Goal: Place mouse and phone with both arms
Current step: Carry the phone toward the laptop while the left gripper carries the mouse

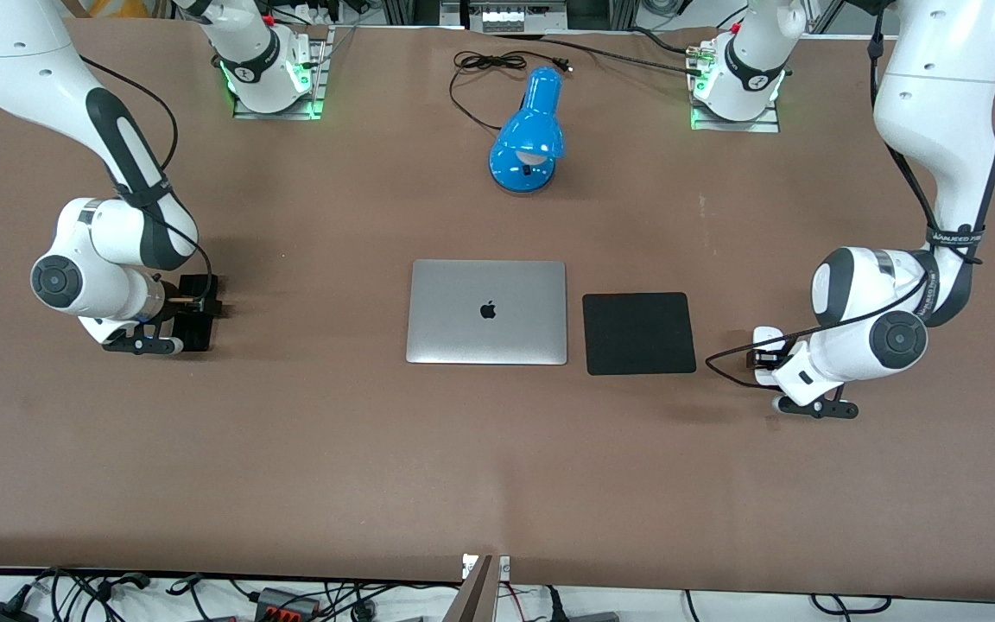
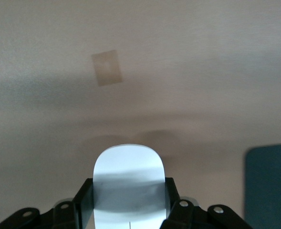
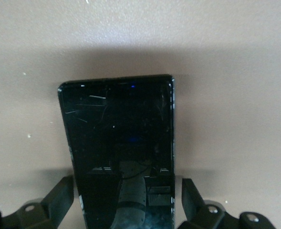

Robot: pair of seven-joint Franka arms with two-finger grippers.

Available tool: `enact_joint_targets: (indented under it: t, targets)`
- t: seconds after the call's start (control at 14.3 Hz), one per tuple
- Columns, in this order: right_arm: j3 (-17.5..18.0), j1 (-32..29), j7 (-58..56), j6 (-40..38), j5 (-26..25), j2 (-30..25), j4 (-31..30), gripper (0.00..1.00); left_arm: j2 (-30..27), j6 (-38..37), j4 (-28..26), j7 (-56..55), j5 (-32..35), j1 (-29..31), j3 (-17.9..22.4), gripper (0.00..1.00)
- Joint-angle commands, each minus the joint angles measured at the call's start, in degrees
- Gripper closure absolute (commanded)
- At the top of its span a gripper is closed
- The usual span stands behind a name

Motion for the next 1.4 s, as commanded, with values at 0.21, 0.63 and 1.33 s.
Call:
enact_joint_targets:
  t: [0.21, 0.63, 1.33]
  targets:
    - [0.1, -0.2, -0.4, -0.5, -1.2, 0.7, 1.2, 0.69, -1.6, -5.2, 1.5, 0.5, 1.2, -1.8, -1.0, 0.87]
    - [3.9, 2.7, 1.6, -11.9, -0.3, -5.0, 5.4, 0.80, -1.7, -5.4, 1.1, -0.3, 1.1, -1.8, -2.4, 0.89]
    - [5.5, 21.3, 23.6, -6.8, 8.9, 0.5, 8.9, 0.79, 0.9, -3.7, 0.5, -14.6, 0.7, -9.0, -7.8, 0.96]
